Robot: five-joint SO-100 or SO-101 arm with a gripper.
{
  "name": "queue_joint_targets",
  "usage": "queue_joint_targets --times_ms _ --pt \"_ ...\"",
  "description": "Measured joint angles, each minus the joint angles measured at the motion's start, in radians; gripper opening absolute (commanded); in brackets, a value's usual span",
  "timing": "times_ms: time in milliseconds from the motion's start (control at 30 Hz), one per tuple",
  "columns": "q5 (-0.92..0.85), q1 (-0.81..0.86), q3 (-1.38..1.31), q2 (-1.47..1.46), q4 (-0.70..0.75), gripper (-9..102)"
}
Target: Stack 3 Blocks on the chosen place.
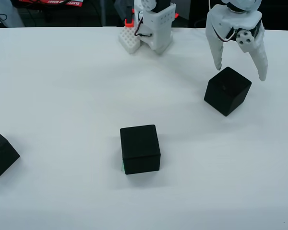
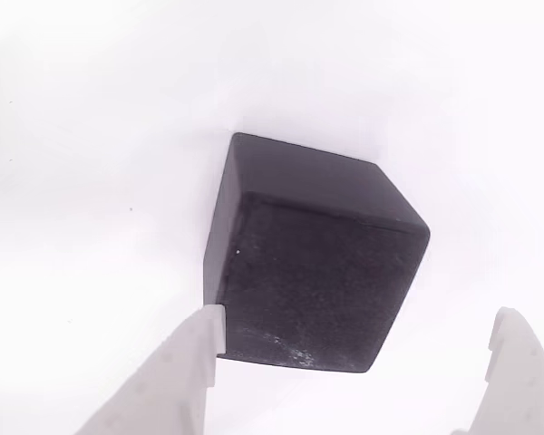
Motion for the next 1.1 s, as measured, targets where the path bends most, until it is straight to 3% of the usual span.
queue_joint_targets --times_ms 567,1100 --pt "-0.115 0.035 -0.014 0.014 0.075 37" --pt "-0.175 0.075 0.071 0.035 0.055 37"
